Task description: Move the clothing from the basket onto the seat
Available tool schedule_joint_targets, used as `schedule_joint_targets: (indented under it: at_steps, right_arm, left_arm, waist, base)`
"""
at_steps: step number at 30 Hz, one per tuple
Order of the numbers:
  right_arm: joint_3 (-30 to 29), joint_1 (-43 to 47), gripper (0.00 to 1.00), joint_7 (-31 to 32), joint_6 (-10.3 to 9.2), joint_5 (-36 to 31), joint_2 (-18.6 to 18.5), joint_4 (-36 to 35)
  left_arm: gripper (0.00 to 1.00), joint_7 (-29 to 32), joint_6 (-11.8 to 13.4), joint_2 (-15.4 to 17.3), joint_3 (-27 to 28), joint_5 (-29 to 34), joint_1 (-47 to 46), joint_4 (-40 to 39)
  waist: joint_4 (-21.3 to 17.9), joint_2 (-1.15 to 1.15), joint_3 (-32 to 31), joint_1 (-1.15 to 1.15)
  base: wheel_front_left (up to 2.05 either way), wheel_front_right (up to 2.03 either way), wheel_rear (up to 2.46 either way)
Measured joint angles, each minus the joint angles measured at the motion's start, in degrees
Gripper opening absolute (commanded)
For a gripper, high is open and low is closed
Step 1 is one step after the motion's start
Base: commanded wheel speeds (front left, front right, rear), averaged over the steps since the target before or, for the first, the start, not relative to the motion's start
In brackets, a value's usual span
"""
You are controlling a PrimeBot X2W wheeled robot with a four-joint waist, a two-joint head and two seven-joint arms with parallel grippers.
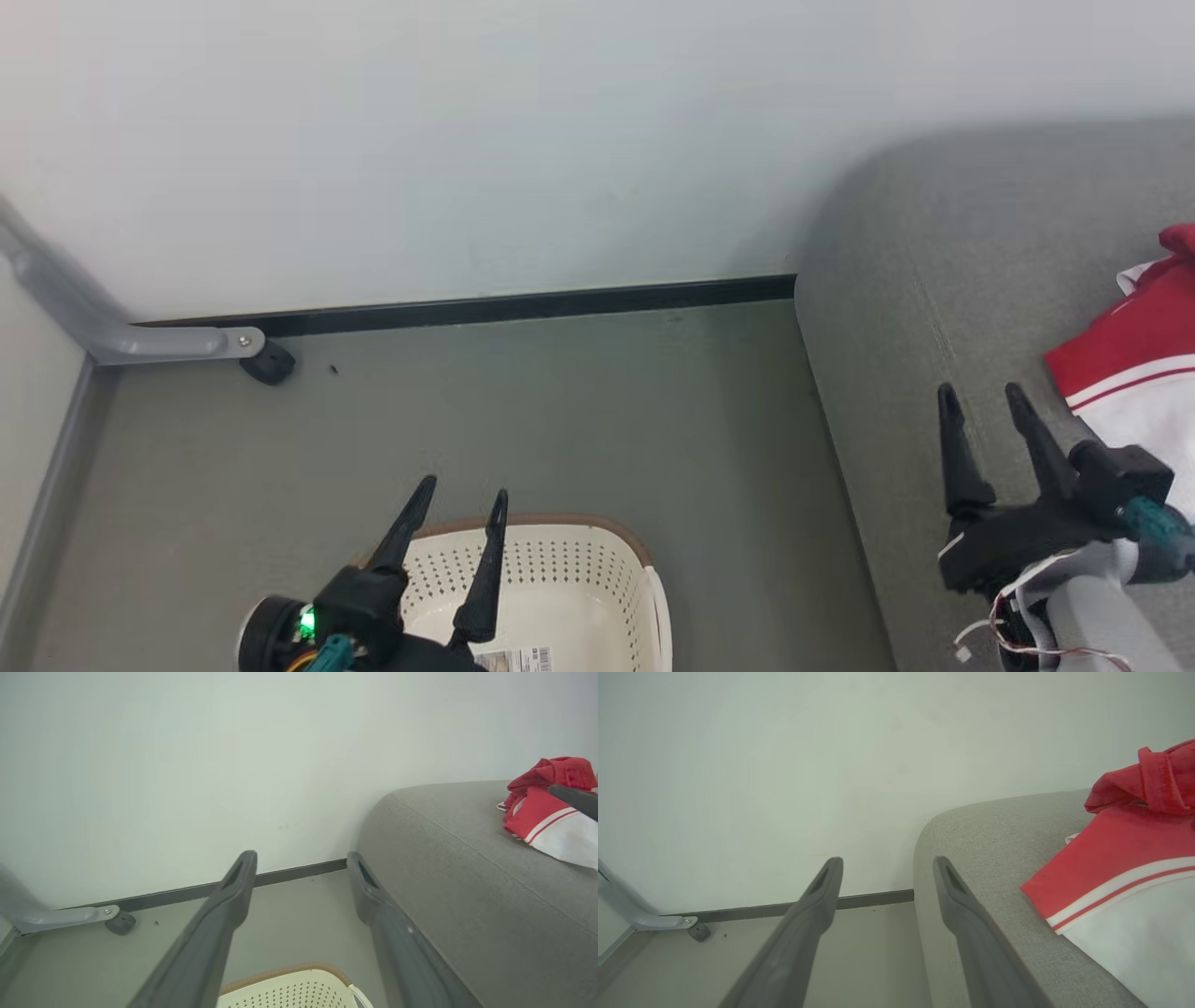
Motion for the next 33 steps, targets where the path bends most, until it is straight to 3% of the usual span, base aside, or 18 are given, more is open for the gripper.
schedule_joint_targets:
  at_steps: [17,33]
  right_arm:
    - [2.5,11.1,1.00,0.0,0.10,-2.5,1.8,-8.6]
    - [3.3,15.4,1.00,0.0,-0.08,-3.4,1.9,-14.6]
  left_arm:
    - [1.00,-0.5,1.4,0.2,7.2,-2.8,6.2,1.5]
    - [1.00,-0.6,1.9,-0.2,9.8,-3.1,9.2,1.7]
  waist:
    - [1.5,0.00,-4.8,0.00]
    - [2.5,0.01,-6.1,0.01]
  base:
    - [0.00,0.00,0.00]
    - [0.00,0.00,0.00]
